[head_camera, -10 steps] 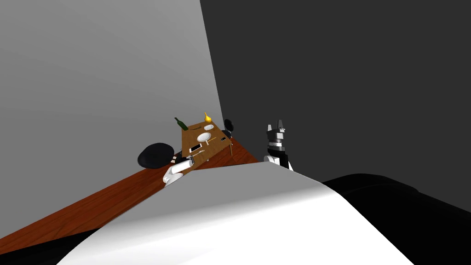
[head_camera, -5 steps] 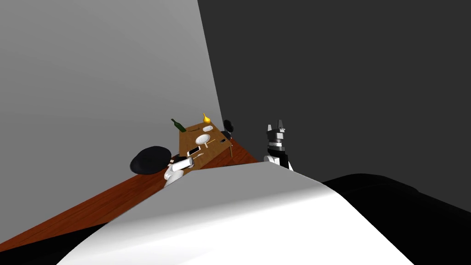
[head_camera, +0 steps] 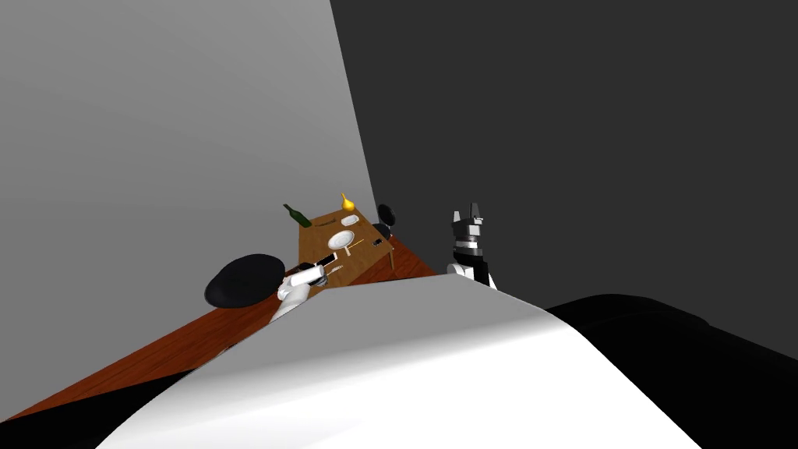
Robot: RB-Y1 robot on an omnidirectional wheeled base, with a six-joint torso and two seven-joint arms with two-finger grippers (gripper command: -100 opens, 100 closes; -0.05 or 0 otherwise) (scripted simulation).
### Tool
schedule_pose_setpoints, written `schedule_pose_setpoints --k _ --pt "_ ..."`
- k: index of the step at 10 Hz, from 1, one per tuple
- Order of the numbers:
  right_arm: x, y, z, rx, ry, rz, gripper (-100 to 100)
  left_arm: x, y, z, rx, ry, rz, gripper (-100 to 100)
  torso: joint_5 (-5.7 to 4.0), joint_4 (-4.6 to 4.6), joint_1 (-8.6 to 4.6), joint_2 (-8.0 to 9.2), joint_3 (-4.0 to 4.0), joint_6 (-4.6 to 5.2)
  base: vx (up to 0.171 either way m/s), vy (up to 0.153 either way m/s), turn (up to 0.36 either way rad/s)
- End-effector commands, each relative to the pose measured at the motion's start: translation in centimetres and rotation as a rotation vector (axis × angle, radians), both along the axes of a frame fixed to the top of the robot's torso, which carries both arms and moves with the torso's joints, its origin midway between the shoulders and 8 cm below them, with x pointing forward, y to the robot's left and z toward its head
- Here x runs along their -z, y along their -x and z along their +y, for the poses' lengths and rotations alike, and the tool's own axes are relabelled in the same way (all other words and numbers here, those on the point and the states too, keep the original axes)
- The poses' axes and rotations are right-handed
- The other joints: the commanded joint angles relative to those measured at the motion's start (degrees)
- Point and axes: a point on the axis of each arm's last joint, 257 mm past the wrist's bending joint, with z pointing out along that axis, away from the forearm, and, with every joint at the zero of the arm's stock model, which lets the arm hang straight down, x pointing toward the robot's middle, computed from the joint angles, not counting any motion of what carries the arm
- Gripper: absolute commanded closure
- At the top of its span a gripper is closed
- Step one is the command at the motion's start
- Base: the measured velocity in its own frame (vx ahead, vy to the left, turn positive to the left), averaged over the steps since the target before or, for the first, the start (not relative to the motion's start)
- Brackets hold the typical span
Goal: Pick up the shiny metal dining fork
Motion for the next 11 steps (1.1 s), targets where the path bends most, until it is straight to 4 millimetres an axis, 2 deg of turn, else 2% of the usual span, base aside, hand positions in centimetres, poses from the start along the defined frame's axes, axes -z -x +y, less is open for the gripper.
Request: schedule_pose_setpoints --k 1,2,3,4,7,8,9,11 --pt "0.0 0.0 0.0 0.0 0.0 0.0 0 0.0 0.5 0.3 -0.017 0.009 0.028 -100 0.0 0.0 0.0 0.0 0.0 0.0 0.066 0.017 -0.034" --pt "0.0 0.0 0.0 0.0 0.0 0.0 0 0.0 0.3 0.2 -0.01 0.005 0.015 -100 -0.01 0.01 -0.02 0.03 0.02 0.0 0.03 0.009 -0.007" --pt "0.0 0.0 0.0 0.0 0.0 0.0 0 0.0 0.4 0.2 -0.011 0.006 0.019 0 -0.01 0.03 -0.06 0.15 0.08 -0.01 0.006 0.002 0.001" --pt "0.0 0.0 0.0 0.0 0.0 0.0 0 0.9 0.7 -0.3 -0.006 0.006 0.018 -100 -0.02 0.05 -0.09 0.24 0.14 -0.01 0.037 0.029 0.034" --pt "0.0 0.0 0.0 0.0 0.0 0.0 0 2.2 1.2 -1.0 0.002 0.006 0.018 -100 0.01 0.03 0.02 0.16 0.09 -0.02 0.044 0.037 0.027" --pt "0.0 0.0 0.0 0.0 0.0 0.0 0 2.0 1.2 -0.9 -0.001 0.007 0.021 -100 0.01 0.03 0.04 0.14 0.08 -0.02 0.021 0.016 0.008" --pt "0.0 0.0 0.0 0.0 0.0 0.0 0 2.1 1.3 -0.9 -0.001 0.008 0.02 100 0.05 0.03 0.08 0.15 0.08 0.02 0.0 0.0 0.0" --pt "0.0 0.0 0.0 0.0 0.0 0.0 0 2.1 1.2 -0.9 -0.002 0.008 0.019 100 0.11 0.01 0.16 0.18 0.08 0.03 0.0 0.0 0.0"
